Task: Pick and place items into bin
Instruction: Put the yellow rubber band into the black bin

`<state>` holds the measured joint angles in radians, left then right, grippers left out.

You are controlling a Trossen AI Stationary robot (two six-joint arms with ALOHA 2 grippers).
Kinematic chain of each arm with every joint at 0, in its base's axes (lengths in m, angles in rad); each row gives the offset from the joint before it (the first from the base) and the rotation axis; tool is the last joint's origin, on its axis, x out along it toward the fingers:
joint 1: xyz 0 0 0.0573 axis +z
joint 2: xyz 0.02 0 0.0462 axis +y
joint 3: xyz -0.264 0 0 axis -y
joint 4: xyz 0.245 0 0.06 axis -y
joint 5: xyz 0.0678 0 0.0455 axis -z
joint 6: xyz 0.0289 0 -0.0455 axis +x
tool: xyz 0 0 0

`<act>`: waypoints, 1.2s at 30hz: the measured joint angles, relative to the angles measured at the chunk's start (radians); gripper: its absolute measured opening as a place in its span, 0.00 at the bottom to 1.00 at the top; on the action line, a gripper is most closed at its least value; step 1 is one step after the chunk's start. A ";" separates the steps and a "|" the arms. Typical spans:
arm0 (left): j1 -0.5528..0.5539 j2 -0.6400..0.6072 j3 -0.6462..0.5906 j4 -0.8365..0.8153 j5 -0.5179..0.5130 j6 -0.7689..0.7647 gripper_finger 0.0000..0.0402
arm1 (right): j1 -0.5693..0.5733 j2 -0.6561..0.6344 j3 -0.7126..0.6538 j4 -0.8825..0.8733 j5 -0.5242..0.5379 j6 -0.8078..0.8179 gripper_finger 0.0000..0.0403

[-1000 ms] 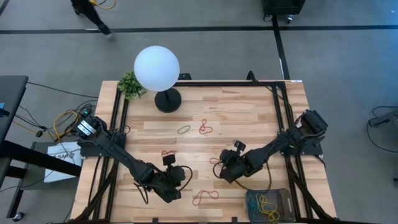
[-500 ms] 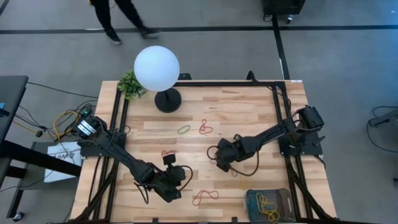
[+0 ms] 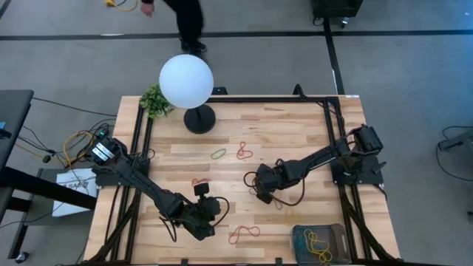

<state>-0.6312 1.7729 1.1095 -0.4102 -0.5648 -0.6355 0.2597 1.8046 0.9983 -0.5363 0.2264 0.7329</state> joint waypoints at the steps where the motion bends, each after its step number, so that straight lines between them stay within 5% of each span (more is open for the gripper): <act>1: 0.000 0.000 0.000 0.000 0.000 0.002 0.17 | 0.000 0.000 -0.001 0.001 0.018 0.000 0.13; 20: 0.000 0.000 0.000 0.000 0.000 0.007 0.17 | 0.010 0.000 -0.001 0.031 0.059 0.000 0.12; 28: 0.000 0.000 0.000 -0.001 0.000 0.006 0.17 | -0.004 0.044 0.004 0.097 0.060 -0.008 0.01; 36: 0.000 0.000 0.000 -0.002 0.000 0.007 0.17 | 0.009 0.087 0.006 0.085 0.127 0.000 0.15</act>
<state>-0.6312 1.7729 1.1091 -0.4123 -0.5644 -0.6281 0.2684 1.8916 1.0039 -0.4516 0.3537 0.7330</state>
